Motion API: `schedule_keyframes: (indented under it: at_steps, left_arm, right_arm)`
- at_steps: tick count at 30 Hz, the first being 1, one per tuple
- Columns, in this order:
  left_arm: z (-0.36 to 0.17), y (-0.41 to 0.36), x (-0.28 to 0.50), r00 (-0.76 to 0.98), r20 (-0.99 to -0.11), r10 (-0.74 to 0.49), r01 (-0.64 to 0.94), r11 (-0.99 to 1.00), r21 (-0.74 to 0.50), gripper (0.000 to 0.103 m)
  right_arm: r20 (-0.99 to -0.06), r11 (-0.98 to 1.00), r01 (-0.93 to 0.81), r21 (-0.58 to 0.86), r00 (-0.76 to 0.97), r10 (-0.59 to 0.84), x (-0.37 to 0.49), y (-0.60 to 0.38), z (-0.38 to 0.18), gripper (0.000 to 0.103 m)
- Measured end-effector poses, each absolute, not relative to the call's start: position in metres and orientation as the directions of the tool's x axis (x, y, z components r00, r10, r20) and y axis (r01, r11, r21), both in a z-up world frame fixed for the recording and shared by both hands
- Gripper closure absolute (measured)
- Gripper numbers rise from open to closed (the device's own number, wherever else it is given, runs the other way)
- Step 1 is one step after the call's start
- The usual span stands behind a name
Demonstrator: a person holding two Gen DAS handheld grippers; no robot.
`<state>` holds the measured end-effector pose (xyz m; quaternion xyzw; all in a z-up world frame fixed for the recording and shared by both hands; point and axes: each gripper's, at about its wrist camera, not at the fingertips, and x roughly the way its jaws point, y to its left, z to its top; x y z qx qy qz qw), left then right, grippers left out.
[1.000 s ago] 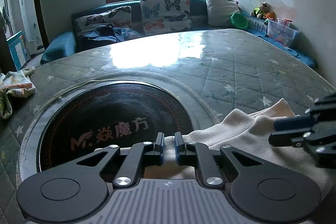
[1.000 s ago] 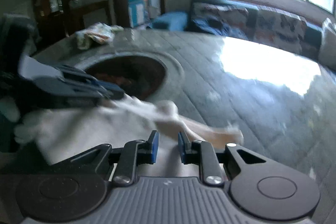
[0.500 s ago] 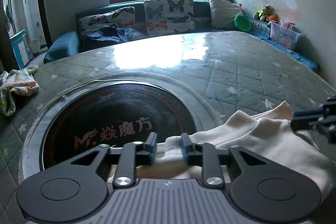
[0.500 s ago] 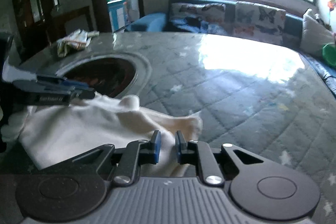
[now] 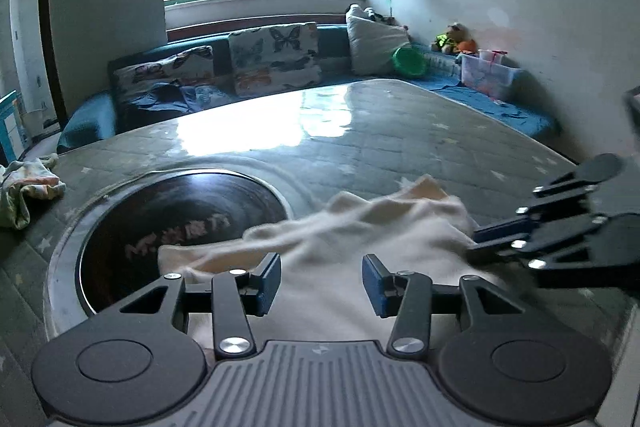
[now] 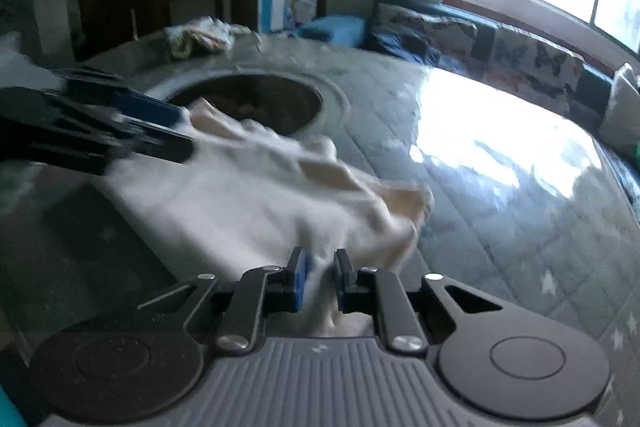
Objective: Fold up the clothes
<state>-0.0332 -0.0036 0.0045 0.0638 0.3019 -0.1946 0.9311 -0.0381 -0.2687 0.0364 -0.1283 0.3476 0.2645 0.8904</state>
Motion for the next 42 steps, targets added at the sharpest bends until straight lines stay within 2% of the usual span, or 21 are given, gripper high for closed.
schedule_keyframes:
  at_steps: [3,8,15,24,29,36,42]
  left_arm:
    - [0.001,-0.005,-0.045,0.737,-0.596,-0.318,0.398,0.918,0.001,0.055]
    - [-0.004,0.001,-0.056,0.736,-0.602,-0.309,0.373,0.927,-0.020,0.055]
    - [-0.012,0.012,-0.060,0.725,-0.626,-0.288,0.338,0.940,-0.041,0.055]
    - [-0.014,0.023,-0.064,0.731,-0.630,-0.265,0.297,0.953,-0.056,0.053]
    - [-0.015,0.029,-0.065,0.729,-0.630,-0.267,0.287,0.955,-0.071,0.052]
    - [-0.002,0.035,-0.059,0.745,-0.608,-0.274,0.283,0.956,-0.084,0.051]
    - [-0.009,0.046,-0.041,0.732,-0.630,-0.260,0.239,0.964,-0.121,0.051]
  right_arm:
    - [-0.679,0.843,-0.538,-0.028,0.629,0.379,-0.038,-0.274,0.035,0.084]
    - [-0.636,0.829,-0.559,-0.039,0.654,0.411,-0.051,-0.271,0.050,0.084]
    - [-0.668,0.831,-0.557,-0.002,0.619,0.413,-0.050,-0.273,0.034,0.084]
    - [-0.627,0.777,-0.630,-0.012,0.610,0.485,-0.061,-0.252,0.053,0.084]
    - [-0.661,0.751,-0.660,-0.028,0.576,0.482,-0.061,-0.236,0.037,0.084]
    - [-0.643,0.740,-0.672,-0.031,0.580,0.500,-0.064,-0.232,0.047,0.084]
    - [-0.661,0.717,-0.696,-0.021,0.548,0.513,-0.062,-0.218,0.038,0.083]
